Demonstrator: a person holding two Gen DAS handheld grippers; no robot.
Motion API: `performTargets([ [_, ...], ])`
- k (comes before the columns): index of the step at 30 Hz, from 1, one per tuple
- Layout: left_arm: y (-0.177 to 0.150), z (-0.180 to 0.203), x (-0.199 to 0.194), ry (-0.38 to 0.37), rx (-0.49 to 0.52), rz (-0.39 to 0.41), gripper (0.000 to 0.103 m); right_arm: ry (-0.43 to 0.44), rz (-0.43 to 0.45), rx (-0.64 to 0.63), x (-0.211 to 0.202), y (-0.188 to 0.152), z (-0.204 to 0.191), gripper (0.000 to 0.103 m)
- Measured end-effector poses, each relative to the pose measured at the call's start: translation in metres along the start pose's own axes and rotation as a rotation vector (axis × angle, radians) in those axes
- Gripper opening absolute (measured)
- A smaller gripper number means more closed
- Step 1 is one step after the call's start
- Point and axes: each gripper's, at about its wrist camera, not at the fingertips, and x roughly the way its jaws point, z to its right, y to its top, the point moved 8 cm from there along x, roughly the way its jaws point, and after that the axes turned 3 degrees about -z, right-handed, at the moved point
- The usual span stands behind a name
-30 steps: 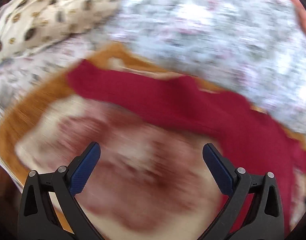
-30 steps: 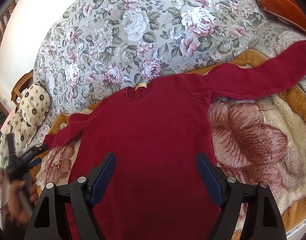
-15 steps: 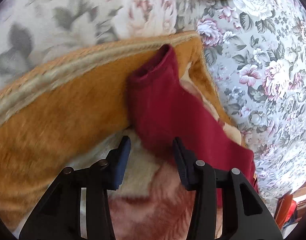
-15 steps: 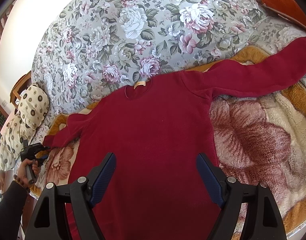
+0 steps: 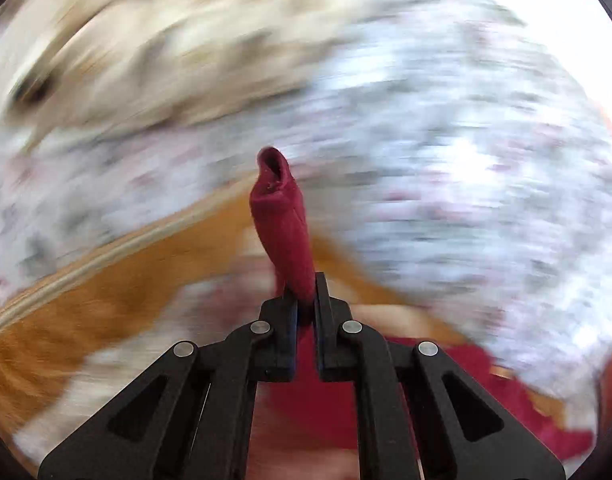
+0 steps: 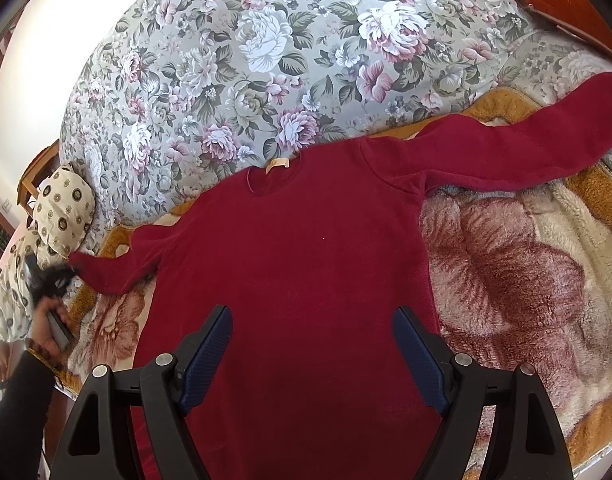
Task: Fold small clothes
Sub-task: 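Carry the sleeve and side across the sweater body with the left tool, release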
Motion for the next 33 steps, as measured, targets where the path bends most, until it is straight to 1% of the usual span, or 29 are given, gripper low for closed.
performTargets([
  [2, -0.005, 0.068, -0.014, -0.152, 0.090, -0.008, 0.005, 0.001, 0.003, -0.002, 0.000, 0.000, 0.000, 0.081],
  [3, -0.014, 0.105, -0.018, -0.215, 0.141, -0.023, 0.005, -0.001, 0.002, 0.000, -0.001, 0.000, 0.000, 0.081],
  [4, -0.025, 0.136, -0.019, -0.260, 0.181, -0.039, 0.005, 0.000, 0.005, 0.001, -0.002, 0.000, 0.000, 0.081],
  [6, -0.054, 0.190, -0.017, -0.325, 0.245, -0.072, 0.005, 0.006, 0.009, 0.002, -0.003, 0.000, 0.000, 0.081],
  [7, -0.065, 0.206, -0.012, -0.336, 0.264, -0.087, 0.005, 0.008, 0.010, 0.003, -0.003, 0.000, 0.000, 0.081],
  [8, -0.087, 0.231, -0.005, -0.357, 0.281, -0.117, 0.005, 0.010, 0.010, 0.007, -0.004, 0.000, 0.001, 0.081],
  [11, -0.132, 0.273, 0.023, -0.393, 0.261, -0.204, 0.005, 0.022, 0.011, 0.018, -0.005, -0.002, 0.004, 0.081],
  [12, -0.147, 0.285, 0.032, -0.393, 0.268, -0.224, 0.005, 0.025, 0.013, 0.023, -0.006, -0.003, 0.005, 0.081],
  [14, -0.173, 0.303, 0.046, -0.383, 0.282, -0.257, 0.005, 0.033, 0.021, 0.035, -0.009, -0.003, 0.008, 0.081],
  [15, -0.187, 0.310, 0.054, -0.380, 0.278, -0.288, 0.005, 0.035, 0.025, 0.039, -0.010, -0.002, 0.008, 0.081],
  [17, -0.205, 0.319, 0.068, -0.368, 0.275, -0.327, 0.005, 0.042, 0.035, 0.044, -0.012, -0.002, 0.008, 0.081],
  [19, -0.223, 0.324, 0.075, -0.372, 0.267, -0.355, 0.005, 0.041, 0.042, 0.041, -0.013, -0.001, 0.007, 0.081],
  [21, -0.236, 0.329, 0.078, -0.382, 0.281, -0.375, 0.004, 0.037, 0.043, 0.035, -0.013, -0.001, 0.006, 0.081],
  [24, -0.251, 0.341, 0.082, -0.412, 0.289, -0.396, 0.004, 0.036, 0.043, 0.035, -0.013, -0.001, 0.005, 0.081],
  [25, -0.253, 0.349, 0.081, -0.431, 0.293, -0.401, 0.004, 0.035, 0.042, 0.036, -0.013, -0.001, 0.005, 0.081],
  [30, -0.261, 0.363, 0.087, -0.471, 0.281, -0.421, 0.004, 0.033, 0.041, 0.038, -0.013, -0.001, 0.005, 0.081],
  [32, -0.268, 0.368, 0.090, -0.481, 0.291, -0.451, 0.005, 0.033, 0.040, 0.038, -0.013, -0.001, 0.005, 0.081],
  [33, -0.272, 0.369, 0.093, -0.469, 0.303, -0.473, 0.005, 0.033, 0.040, 0.038, -0.013, -0.001, 0.005, 0.081],
])
